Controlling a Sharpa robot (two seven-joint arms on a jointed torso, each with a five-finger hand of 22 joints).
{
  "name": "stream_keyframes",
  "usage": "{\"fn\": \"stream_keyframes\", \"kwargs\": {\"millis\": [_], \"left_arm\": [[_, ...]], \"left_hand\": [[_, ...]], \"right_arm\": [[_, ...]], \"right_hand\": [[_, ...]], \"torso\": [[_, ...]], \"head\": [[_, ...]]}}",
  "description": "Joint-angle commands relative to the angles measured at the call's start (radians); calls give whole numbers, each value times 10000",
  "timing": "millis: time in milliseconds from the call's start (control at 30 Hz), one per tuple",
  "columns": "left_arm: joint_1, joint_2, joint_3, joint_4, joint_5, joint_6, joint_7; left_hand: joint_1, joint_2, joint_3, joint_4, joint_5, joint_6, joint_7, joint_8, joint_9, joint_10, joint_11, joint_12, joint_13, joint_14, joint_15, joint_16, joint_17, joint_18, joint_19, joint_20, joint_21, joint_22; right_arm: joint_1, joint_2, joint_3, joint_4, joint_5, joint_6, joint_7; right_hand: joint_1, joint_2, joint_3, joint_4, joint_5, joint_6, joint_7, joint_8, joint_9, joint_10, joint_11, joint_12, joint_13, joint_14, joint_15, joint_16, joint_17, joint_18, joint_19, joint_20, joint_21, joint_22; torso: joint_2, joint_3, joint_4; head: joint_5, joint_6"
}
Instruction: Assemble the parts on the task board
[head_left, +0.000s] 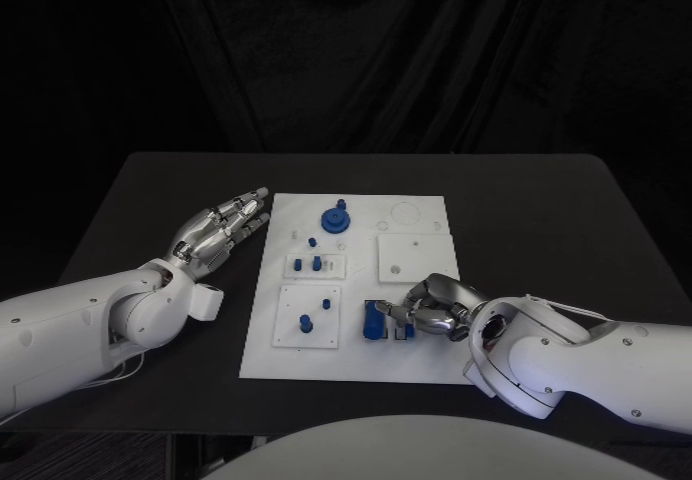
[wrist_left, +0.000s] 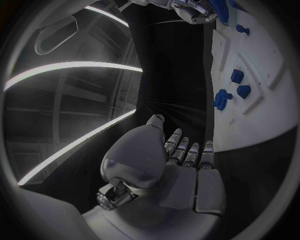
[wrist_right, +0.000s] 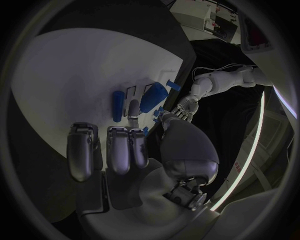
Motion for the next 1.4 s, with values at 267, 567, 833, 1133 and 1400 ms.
{"fn": "stream_keyframes", "kwargs": {"millis": [267,567,833,1133,1400], "left_arm": [[-33,37,9,-15,43,166,39],[-47,9,9,-17,43,171,33],[-63,-19,9,-16,43,179,32],[-74,-78,9,5,43,167,29],[-79,-57,9,-18,43,184,-3]], "left_hand": [[113,-8,25,-152,153,-12,112,1,6,-8,-25,-54,-8,5,89,-37,-16,-114,-11,95,32,-3],[117,-9,32,-170,183,-1,114,3,7,-9,-24,-54,-8,5,93,-37,-16,-119,-7,96,34,2],[117,-15,33,-179,191,0,117,3,8,-12,-24,-58,-8,5,97,-37,-16,-121,-5,97,35,4],[116,-17,35,-186,196,-9,117,2,6,-9,-22,-52,-7,5,100,-37,-16,-123,-1,98,38,8],[115,-18,36,-192,197,-3,119,3,7,-7,-20,-48,-6,5,103,-37,-16,-124,3,99,40,12]], "right_arm": [[-17,-22,3,-69,304,-346,403],[-14,-265,0,22,-648,-734,2182],[-18,-492,-15,209,-2456,-178,2495],[-29,-887,-36,238,-3921,581,1870],[-42,-1032,-44,196,-3801,789,1107]], "right_hand": [[-249,423,-261,-1,567,26,35,-24,56,1058,49,26,2634,834,38,-119,1498,45,567,29,-119,2262],[1905,-136,-793,-172,187,-1062,293,117,28,1058,269,26,2634,861,218,-54,1637,85,478,179,-309,2207],[3101,-356,-1304,-95,-380,-1165,259,798,130,1058,251,26,2634,883,219,14,1777,73,496,200,-262,2228],[4396,-516,-1610,-85,-342,-2287,452,787,-256,1058,362,26,2634,880,302,19,1786,68,496,260,-264,2232],[3535,233,-1831,-35,2237,-1650,361,1240,-629,1058,346,26,2634,895,305,48,1848,53,537,283,-193,2256]], "torso": [[0,-5,-3],[-7,1,-9],[-5,-3,0],[2,-4,-5],[8,-13,-9]], "head": [[10,-1],[80,-1],[82,-1],[127,-1],[64,-1]]}}
